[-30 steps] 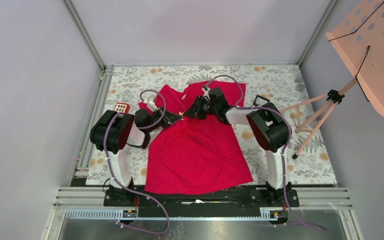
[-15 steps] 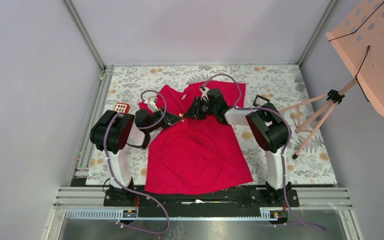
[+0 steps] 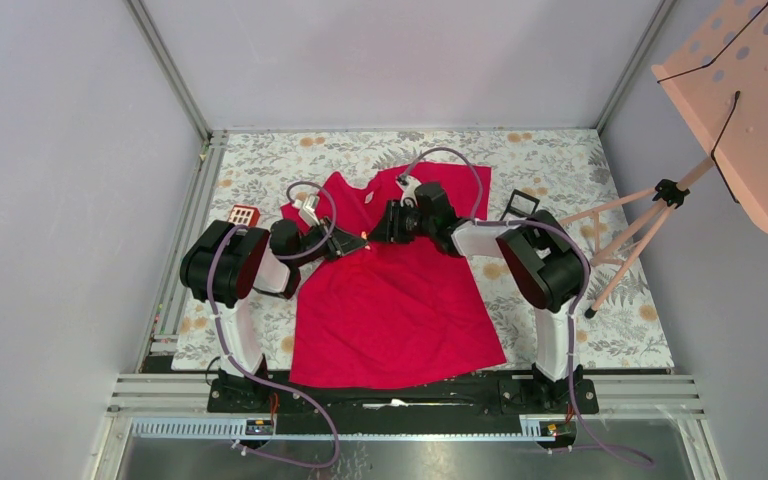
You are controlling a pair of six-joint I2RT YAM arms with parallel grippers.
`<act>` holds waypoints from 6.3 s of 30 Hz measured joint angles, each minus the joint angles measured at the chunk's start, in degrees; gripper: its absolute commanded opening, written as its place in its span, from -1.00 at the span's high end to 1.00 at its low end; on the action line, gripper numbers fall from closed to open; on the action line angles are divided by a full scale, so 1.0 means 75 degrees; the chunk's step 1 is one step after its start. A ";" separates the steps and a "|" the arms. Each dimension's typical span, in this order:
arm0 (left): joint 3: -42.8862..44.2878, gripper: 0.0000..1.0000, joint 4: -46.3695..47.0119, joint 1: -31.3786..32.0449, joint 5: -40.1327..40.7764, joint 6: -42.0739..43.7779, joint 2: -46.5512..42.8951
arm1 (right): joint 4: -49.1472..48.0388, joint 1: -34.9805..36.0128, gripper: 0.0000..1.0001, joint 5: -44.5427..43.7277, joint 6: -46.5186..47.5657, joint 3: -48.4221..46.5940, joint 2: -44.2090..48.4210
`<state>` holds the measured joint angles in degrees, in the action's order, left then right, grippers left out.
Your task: Pin the brooch onto the clothing
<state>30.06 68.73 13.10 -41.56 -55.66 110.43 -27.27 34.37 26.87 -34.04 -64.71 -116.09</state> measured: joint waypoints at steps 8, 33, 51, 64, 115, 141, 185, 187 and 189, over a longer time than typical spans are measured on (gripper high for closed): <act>-0.0082 1.00 0.0160 0.0000 -0.0644 0.0114 -0.0035 | -0.0425 0.0271 0.28 -0.0670 0.0568 0.0860 0.0726; -0.0414 1.00 0.0915 0.0029 -0.0766 -0.0268 -0.0105 | -0.1256 0.0918 0.23 -0.2500 0.1317 0.1862 0.1670; -0.0600 1.00 0.0912 0.0035 -0.0650 -0.0283 -0.0137 | -0.1032 0.0915 -0.09 -0.2722 0.1259 0.1958 0.2407; -0.0268 -0.19 -0.4328 0.0679 0.2090 0.2879 -0.3471 | 0.0096 0.0688 -0.22 -0.2946 0.1247 0.2259 0.3856; 0.4896 -0.19 -1.2933 -0.0242 0.7207 0.3841 -0.0982 | 0.5604 -0.0583 -0.35 -0.3142 0.1623 0.1938 0.6070; 0.5091 1.00 -1.2607 -0.1186 0.6411 0.3678 -0.0530 | 0.6333 -0.1804 -0.21 -0.3512 0.1798 -0.1498 0.1801; 0.7178 -0.48 -1.3041 -0.2597 0.6997 0.4450 -0.0839 | 0.8361 -0.2798 -0.33 -0.4336 0.2229 -0.4159 -0.0906; 0.7376 -0.50 -1.3041 -0.2393 0.6945 0.4479 -0.0906 | 0.8320 -0.2798 -0.33 -0.4138 0.2226 -0.4150 -0.0901; 0.7720 -0.50 -1.3033 -0.2011 0.6843 0.4511 -0.0921 | 0.8259 -0.2798 -0.33 -0.3949 0.2212 -0.4150 -0.0901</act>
<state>87.96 -29.02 -1.98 9.76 -21.82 103.53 34.68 13.39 -2.74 -17.45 -95.83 -122.85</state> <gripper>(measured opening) 0.743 0.664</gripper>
